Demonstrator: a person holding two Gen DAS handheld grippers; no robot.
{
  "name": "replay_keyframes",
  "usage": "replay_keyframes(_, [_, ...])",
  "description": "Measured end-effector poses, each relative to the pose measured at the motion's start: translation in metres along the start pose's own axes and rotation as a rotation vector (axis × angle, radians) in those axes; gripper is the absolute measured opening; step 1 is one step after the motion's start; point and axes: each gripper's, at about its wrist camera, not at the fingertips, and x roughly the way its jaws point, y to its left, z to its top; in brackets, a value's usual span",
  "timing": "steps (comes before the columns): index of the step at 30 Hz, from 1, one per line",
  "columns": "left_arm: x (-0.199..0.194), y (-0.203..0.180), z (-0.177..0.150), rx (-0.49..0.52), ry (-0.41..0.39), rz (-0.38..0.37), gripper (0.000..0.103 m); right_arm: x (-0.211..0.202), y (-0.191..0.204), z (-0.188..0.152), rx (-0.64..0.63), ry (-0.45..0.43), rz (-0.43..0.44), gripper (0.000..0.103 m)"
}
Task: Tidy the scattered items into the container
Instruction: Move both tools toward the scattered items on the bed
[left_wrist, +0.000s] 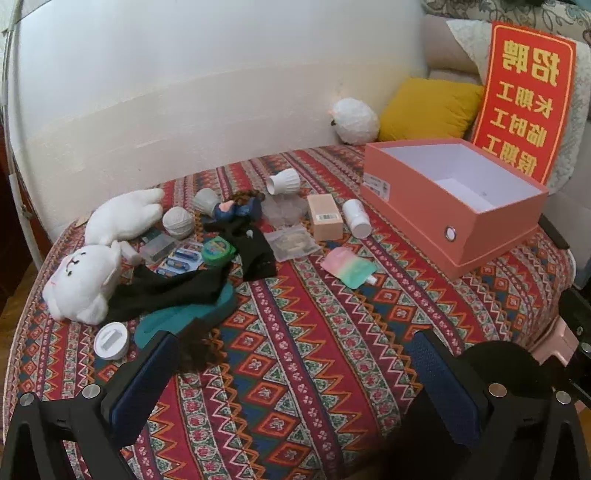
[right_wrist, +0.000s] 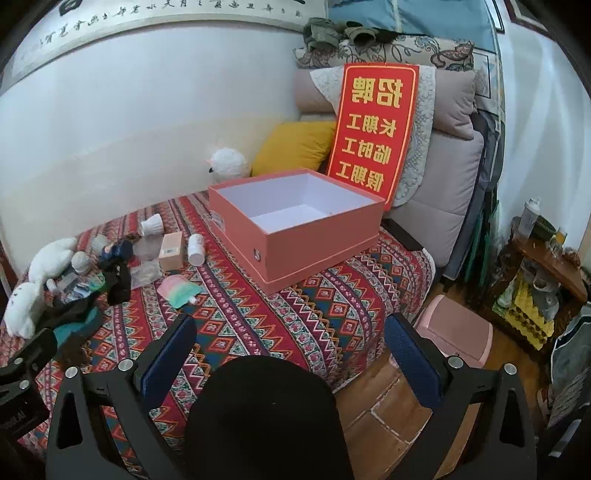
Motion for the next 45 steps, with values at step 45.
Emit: replay_keyframes(45, [0.033, 0.07, -0.032, -0.067, 0.048, 0.084, 0.103, 0.027, 0.073, -0.008, -0.125, 0.065, 0.364, 0.103])
